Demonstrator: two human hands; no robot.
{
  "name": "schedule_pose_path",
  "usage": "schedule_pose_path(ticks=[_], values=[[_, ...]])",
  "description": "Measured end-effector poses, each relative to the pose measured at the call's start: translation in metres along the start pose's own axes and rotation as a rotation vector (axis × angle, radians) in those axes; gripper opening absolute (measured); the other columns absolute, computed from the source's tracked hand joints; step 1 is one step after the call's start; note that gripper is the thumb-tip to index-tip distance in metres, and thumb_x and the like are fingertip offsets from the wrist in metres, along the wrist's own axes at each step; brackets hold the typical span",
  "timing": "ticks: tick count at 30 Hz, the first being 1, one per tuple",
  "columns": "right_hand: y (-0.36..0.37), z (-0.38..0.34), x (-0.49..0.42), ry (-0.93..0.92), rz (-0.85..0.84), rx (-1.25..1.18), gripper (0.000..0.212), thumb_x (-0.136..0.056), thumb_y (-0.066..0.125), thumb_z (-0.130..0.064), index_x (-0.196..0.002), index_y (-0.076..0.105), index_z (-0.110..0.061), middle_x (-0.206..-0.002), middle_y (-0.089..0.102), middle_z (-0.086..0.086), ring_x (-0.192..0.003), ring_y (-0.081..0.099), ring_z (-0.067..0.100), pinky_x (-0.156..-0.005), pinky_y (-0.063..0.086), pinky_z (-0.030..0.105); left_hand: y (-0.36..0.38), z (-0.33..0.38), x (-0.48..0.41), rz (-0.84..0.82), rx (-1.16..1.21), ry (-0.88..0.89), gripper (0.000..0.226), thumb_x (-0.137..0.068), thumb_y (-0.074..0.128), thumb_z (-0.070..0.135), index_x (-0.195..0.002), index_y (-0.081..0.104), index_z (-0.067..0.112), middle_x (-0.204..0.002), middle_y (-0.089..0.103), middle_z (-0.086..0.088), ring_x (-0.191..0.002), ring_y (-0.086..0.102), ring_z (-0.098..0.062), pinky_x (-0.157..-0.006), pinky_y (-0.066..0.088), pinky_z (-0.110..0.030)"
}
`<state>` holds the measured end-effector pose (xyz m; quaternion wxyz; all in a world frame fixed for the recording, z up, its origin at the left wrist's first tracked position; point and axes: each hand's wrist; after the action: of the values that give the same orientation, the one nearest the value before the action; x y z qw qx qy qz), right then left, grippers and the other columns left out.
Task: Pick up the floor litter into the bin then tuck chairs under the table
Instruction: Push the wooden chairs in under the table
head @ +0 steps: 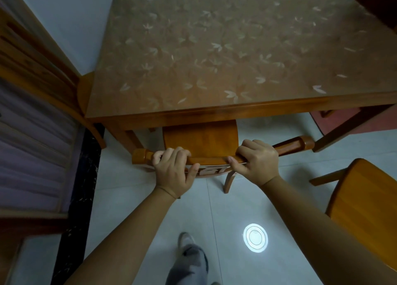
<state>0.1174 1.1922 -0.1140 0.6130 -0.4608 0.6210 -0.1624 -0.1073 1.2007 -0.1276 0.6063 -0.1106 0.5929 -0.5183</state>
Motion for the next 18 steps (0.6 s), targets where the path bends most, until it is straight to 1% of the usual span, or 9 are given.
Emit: schedule_pose_path(ticks=[8, 13, 15, 18], values=[[0.035, 0.020, -0.054, 0.007, 0.006, 0.039, 0.061, -0.090, 0.035, -0.055, -0.052, 0.058, -0.013, -0.049, 0.050, 0.001, -0.043, 0.042, 0.014, -0.047, 0.025, 0.018, 0.033, -0.040, -0.055, 0.036, 0.042, 0.034, 0.043, -0.093, 0.020, 0.050, -0.083, 0.048, 0.019, -0.072, 0.063, -0.004, -0.073, 0.045, -0.016, -0.072, 0.026, -0.032], [0.052, 0.028, -0.079, 0.019, 0.013, 0.050, 0.061, -0.090, 0.035, -0.055, -0.051, 0.057, -0.013, -0.049, 0.049, 0.001, -0.043, 0.040, 0.014, -0.048, 0.023, 0.018, 0.046, -0.058, -0.079, 0.043, 0.040, 0.043, 0.052, -0.093, 0.022, 0.049, -0.077, 0.056, 0.014, -0.072, 0.063, -0.003, -0.071, 0.047, -0.018, -0.073, 0.027, -0.031], [0.057, 0.032, -0.086, 0.021, 0.023, 0.054, 0.061, -0.090, 0.035, -0.055, -0.051, 0.056, -0.012, -0.049, 0.048, 0.001, -0.044, 0.039, 0.013, -0.050, 0.022, 0.018, 0.050, -0.062, -0.087, 0.039, 0.044, 0.031, 0.053, -0.093, 0.022, 0.049, -0.076, 0.057, 0.014, -0.072, 0.063, -0.003, -0.071, 0.047, -0.017, -0.073, 0.026, -0.031], [0.063, 0.038, -0.096, 0.015, 0.043, 0.057, 0.060, -0.090, 0.036, -0.053, -0.051, 0.054, -0.012, -0.049, 0.046, 0.002, -0.044, 0.039, 0.015, -0.048, 0.023, 0.019, 0.057, -0.066, -0.097, 0.036, 0.038, 0.023, 0.054, -0.093, 0.021, 0.050, -0.075, 0.057, 0.015, -0.071, 0.062, -0.002, -0.069, 0.050, -0.019, -0.073, 0.026, -0.031]])
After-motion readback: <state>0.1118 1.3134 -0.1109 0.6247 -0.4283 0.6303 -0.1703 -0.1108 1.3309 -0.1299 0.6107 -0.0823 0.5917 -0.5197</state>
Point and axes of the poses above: each hand's wrist, its own x-axis away from the middle knuckle, its own y-axis out of the palm, z = x × y
